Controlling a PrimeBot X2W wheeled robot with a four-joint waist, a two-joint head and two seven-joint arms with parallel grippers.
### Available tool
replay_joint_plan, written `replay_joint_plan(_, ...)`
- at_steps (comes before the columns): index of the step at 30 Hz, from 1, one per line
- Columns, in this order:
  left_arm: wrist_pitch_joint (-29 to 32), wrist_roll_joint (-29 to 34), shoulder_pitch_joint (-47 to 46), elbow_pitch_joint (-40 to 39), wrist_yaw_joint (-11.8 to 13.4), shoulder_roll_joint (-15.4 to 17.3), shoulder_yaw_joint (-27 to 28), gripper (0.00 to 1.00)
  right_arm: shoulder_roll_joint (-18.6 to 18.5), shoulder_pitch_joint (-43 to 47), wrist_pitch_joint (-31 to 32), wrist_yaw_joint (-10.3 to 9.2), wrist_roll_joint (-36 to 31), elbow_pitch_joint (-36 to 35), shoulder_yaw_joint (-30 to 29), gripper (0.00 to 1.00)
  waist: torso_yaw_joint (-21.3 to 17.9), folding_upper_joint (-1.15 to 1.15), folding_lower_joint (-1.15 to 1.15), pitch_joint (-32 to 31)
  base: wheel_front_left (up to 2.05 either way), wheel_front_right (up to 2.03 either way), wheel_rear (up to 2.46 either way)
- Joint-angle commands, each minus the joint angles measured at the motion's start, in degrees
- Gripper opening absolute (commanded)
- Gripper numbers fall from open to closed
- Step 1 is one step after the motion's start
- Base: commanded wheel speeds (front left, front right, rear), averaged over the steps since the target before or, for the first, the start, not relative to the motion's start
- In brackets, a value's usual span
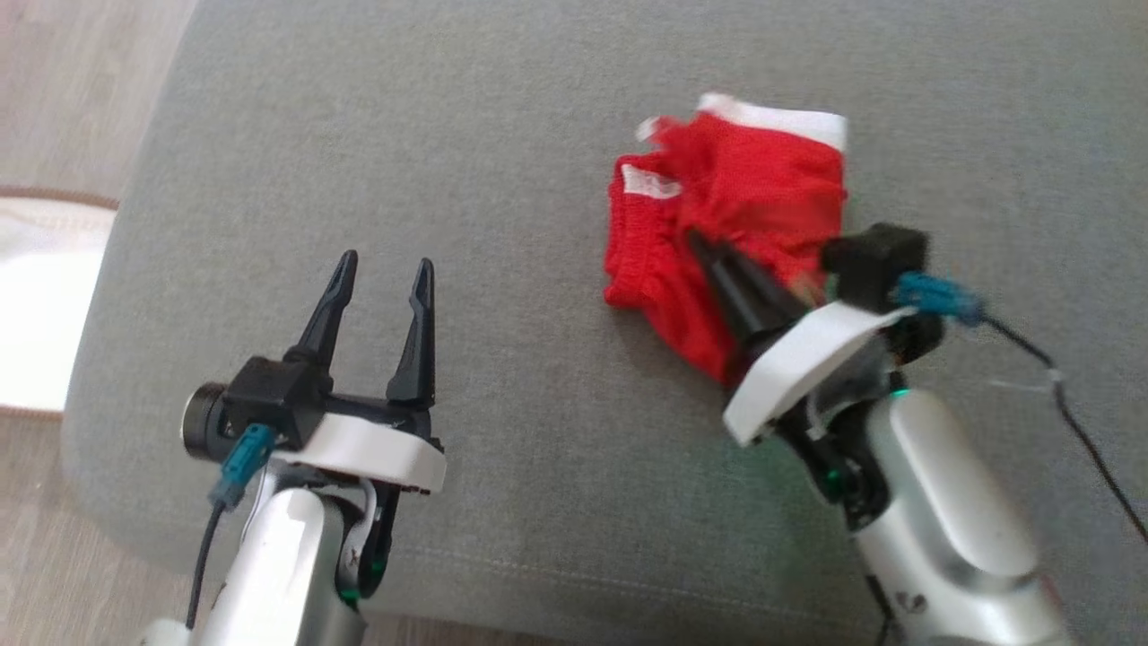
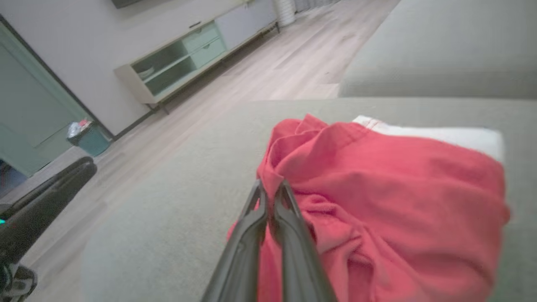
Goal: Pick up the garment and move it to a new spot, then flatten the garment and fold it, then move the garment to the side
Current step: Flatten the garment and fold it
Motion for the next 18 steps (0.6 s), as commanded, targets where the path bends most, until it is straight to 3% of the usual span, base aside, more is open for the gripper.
replay_joint_plan(1,-0.29,-0.67,-1.57,-1.84,0.32,0.53,1.55,1.0,1.14,-1.96,-1.35,0.2,1.97,1.0,3.67,0.0,1.46,0.0,0.0,1.13,0.0,0.0,0.0)
replay_joint_plan(9,-0.29,-1.15,-2.04,-1.84,0.84,0.48,1.37,1.0,1.2,-2.18,-3.53,0.2,3.67,6.7,9.61,0.0,2.1,0.0,0.0,2.15,0.0,0.0,0.0)
replay_joint_plan(10,-0.29,-1.16,-2.04,-1.83,0.91,0.48,1.44,1.0,1.2,-2.22,-4.1,0.2,3.14,6.94,10.08,0.32,1.95,0.0,0.0,2.18,0.0,0.0,0.0)
replay_joint_plan(11,-0.29,-1.16,-2.03,-1.8,0.97,0.48,1.49,1.0,1.2,-2.15,-4.54,0.2,2.67,7.06,10.53,1.0,1.78,0.0,0.0,2.17,0.0,0.0,0.0)
replay_joint_plan(18,-0.29,-0.63,-1.9,-1.87,1.17,0.49,2.28,1.0,0.53,-0.85,-11.16,0.2,-1.56,1.32,10.34,1.0,-0.3,0.0,0.0,1.65,0.0,0.0,0.0)
